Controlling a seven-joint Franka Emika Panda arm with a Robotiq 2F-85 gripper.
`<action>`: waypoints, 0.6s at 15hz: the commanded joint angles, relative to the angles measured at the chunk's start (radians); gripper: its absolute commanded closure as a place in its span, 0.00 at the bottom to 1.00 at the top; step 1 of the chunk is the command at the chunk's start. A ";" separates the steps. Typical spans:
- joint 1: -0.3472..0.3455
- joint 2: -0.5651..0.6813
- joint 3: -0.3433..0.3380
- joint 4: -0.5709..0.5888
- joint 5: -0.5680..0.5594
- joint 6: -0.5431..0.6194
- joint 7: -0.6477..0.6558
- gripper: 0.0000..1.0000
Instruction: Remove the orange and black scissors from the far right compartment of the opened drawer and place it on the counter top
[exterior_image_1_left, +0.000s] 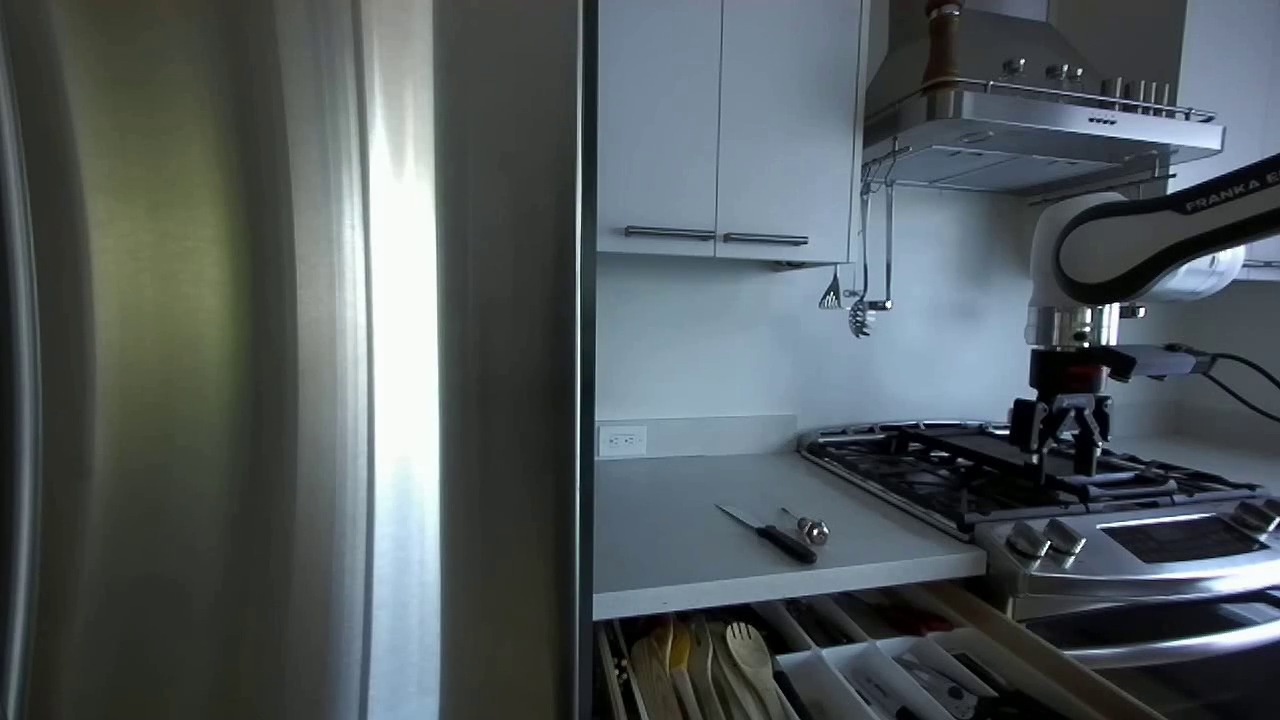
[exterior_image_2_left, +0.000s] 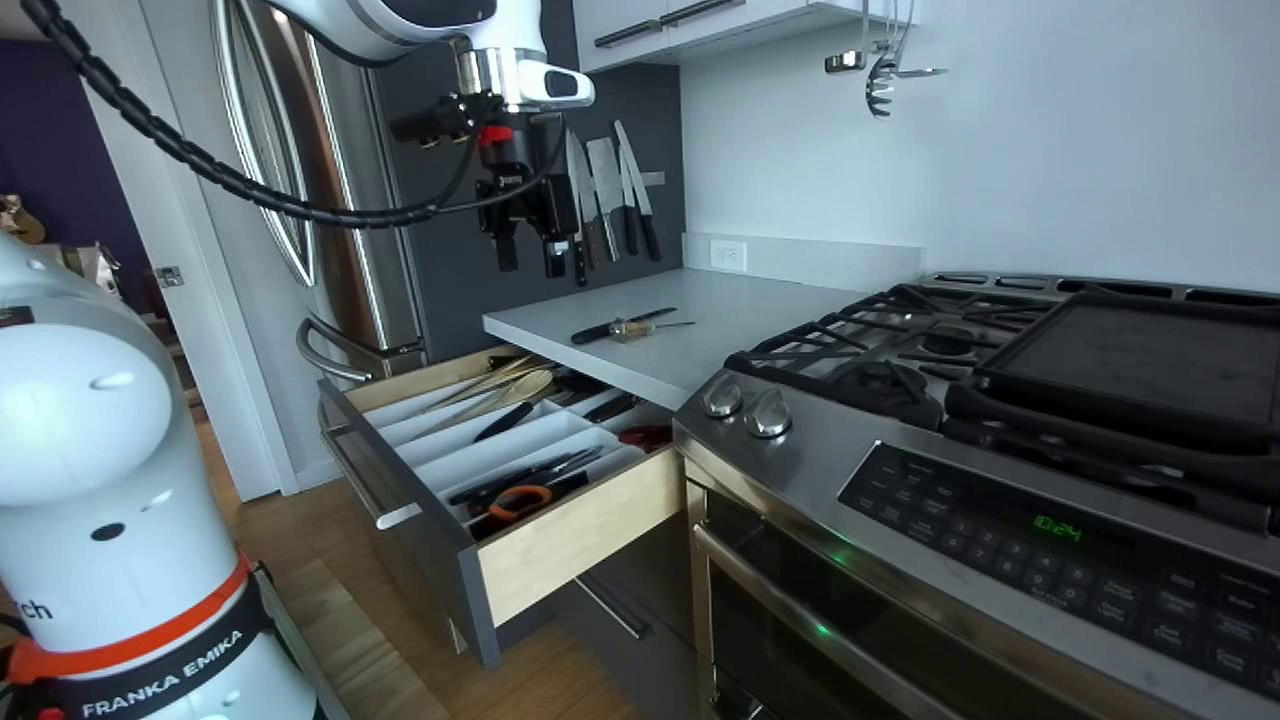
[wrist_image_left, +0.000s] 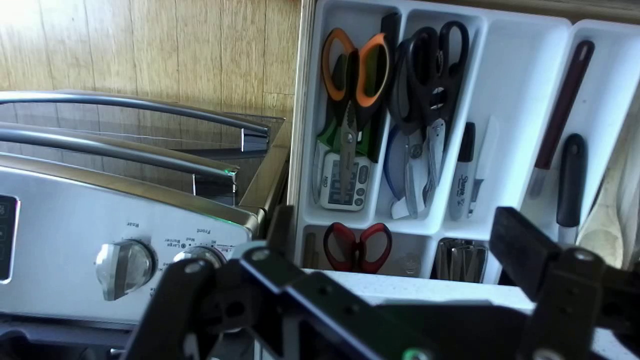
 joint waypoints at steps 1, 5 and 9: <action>-0.002 0.000 0.002 0.002 0.001 -0.003 -0.001 0.00; -0.002 -0.003 0.010 -0.009 -0.006 0.000 0.006 0.00; 0.031 -0.003 -0.004 -0.092 0.044 0.008 -0.033 0.00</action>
